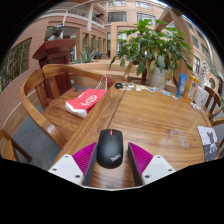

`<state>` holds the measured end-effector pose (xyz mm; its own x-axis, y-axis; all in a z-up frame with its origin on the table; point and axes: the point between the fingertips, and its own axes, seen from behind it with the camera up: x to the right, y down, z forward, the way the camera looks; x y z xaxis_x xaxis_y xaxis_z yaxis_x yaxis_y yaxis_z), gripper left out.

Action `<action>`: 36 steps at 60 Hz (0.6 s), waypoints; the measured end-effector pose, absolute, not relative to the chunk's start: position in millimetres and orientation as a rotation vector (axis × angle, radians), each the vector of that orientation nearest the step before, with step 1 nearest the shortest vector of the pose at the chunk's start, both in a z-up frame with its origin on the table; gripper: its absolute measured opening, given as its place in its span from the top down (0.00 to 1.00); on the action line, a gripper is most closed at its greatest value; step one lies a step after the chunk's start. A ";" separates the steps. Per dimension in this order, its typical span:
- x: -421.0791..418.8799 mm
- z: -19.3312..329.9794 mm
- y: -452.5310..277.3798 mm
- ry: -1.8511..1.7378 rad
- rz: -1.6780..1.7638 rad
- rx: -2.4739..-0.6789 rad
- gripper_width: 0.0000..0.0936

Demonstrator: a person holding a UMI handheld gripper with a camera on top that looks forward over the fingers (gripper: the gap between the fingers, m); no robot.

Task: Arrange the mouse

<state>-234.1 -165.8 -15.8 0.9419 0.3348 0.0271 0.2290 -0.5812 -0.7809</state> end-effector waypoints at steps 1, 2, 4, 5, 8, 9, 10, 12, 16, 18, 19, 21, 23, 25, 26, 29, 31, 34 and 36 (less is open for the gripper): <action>-236.6 -15.7 -165.0 -0.403 0.160 -2.210 0.42; -238.9 -15.4 -165.4 -0.403 0.165 -2.209 0.50; -237.8 -15.3 -162.8 -0.387 0.159 -2.204 0.51; -237.8 -15.7 -161.7 -0.380 0.157 -2.203 0.52; -238.9 -14.9 -158.9 -0.379 0.151 -2.193 0.55; -239.1 -14.4 -158.3 -0.376 0.151 -2.192 0.56; -239.5 -14.8 -158.2 -0.375 0.152 -2.194 0.57; -240.2 -14.6 -157.9 -0.365 0.161 -2.198 0.58; -239.7 -13.6 -157.5 -0.351 0.179 -2.207 0.61; -239.7 -12.3 -157.3 -0.359 0.183 -2.208 0.63; -239.7 -10.4 -157.0 -0.365 0.183 -2.203 0.62; -239.8 -3.1 -156.6 -0.373 0.190 -2.186 0.62; -240.2 9.3 -156.9 -0.382 0.202 -2.160 0.62; -238.9 26.0 -156.7 -0.382 0.225 -2.130 0.62; -238.2 36.7 -156.4 -0.373 0.243 -2.111 0.62; -234.1 72.9 -156.0 -0.355 0.299 -2.055 0.62; -228.8 101.5 -154.8 -0.337 0.329 -2.014 0.62; -211.7 146.7 -152.7 -0.324 0.363 -1.941 0.62; -194.4 172.7 -148.4 -0.314 0.365 -1.887 0.62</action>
<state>-194.4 -148.4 172.7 0.9165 0.3877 -0.0988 0.0391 -0.3325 -0.9423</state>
